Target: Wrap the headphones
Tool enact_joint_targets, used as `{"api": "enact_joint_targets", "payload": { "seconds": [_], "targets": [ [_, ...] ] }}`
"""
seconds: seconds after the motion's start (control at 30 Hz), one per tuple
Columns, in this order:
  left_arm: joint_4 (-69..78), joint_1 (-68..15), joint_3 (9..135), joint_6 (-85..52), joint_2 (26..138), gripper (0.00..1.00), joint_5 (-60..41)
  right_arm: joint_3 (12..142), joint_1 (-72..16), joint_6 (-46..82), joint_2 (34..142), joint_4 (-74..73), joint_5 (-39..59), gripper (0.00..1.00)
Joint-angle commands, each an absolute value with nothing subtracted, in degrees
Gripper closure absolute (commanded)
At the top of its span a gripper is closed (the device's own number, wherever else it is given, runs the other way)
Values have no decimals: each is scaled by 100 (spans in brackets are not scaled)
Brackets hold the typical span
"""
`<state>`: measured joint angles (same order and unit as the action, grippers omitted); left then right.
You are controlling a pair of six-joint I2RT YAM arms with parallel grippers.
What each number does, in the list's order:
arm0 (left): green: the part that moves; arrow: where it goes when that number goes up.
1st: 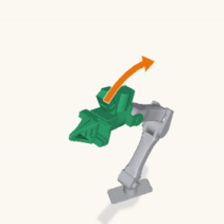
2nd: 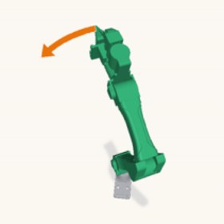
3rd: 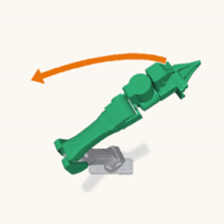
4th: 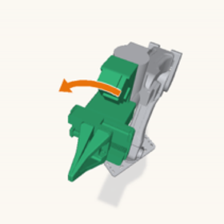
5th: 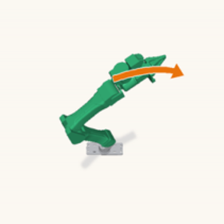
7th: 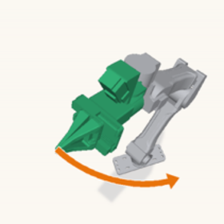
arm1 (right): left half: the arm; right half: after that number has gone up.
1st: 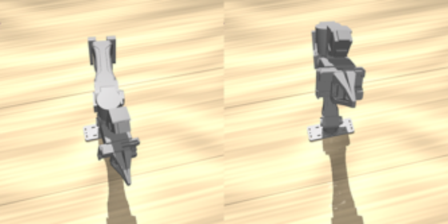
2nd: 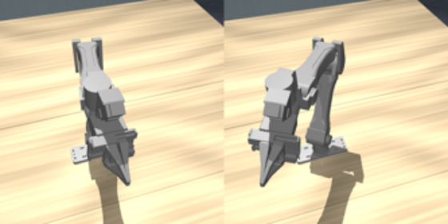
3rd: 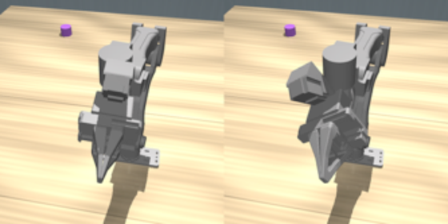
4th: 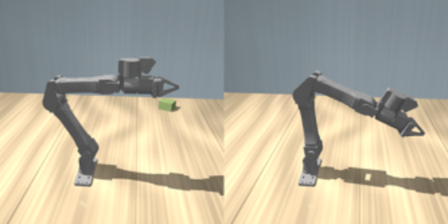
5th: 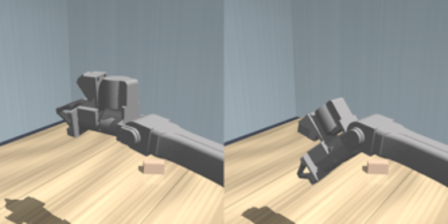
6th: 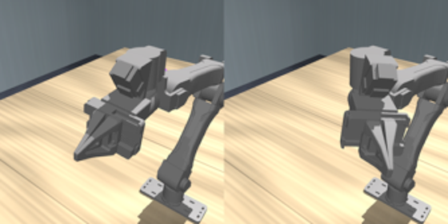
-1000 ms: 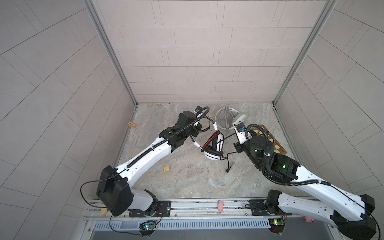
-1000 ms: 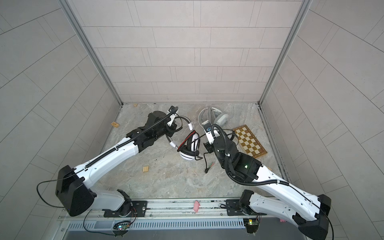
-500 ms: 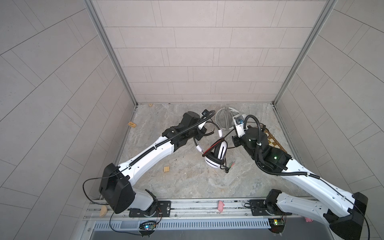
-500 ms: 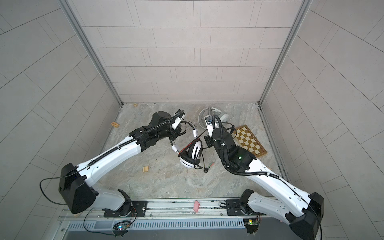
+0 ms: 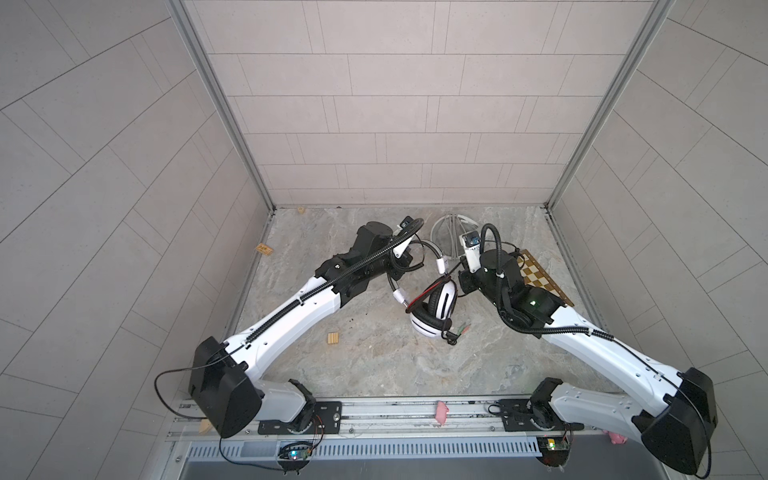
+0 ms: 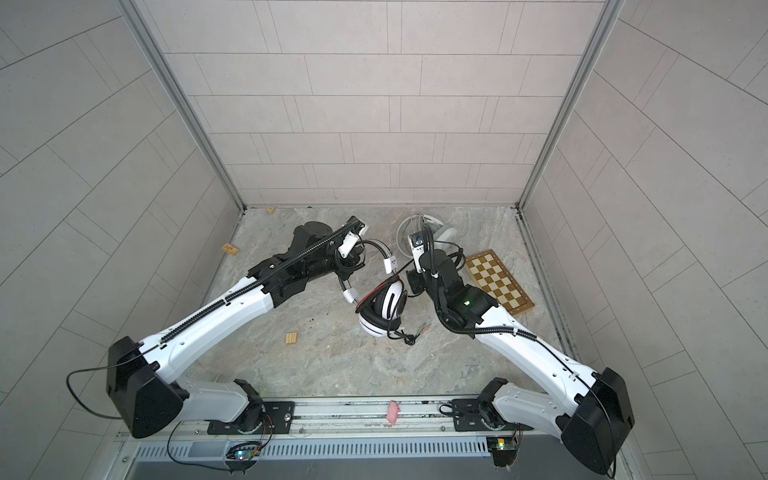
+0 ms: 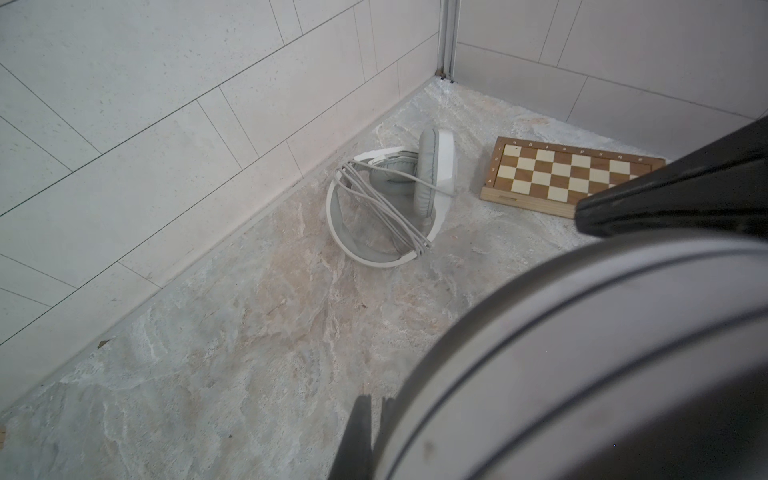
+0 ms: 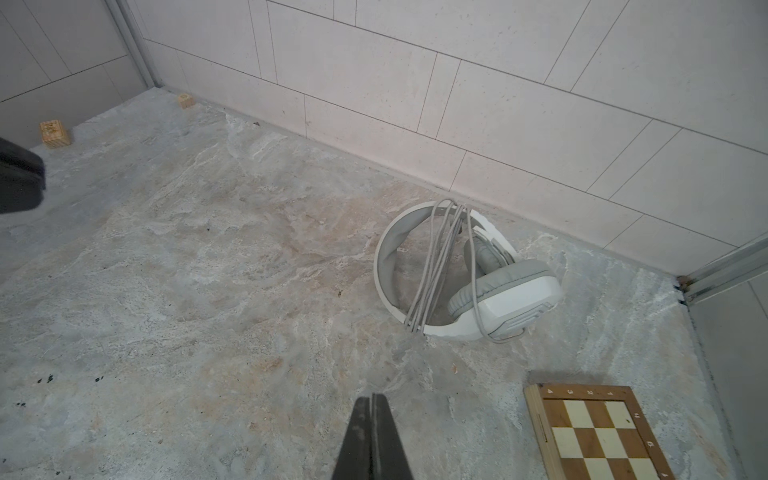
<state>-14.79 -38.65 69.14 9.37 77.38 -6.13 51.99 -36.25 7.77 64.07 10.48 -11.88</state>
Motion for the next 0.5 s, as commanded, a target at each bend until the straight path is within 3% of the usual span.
{"api": "enact_joint_targets", "payload": {
  "seconds": [0.0, 0.47],
  "targets": [
    [-915, -3870, 6800, 585, 7283, 100, -918, 5124, -3569, 1036, 6552, 1002, -963, 97],
    [-46, -3821, 6267, 114, 6637, 100, -1157, 4884, -3560, 1343, 7571, -95, -130, 90]
  ]
}}
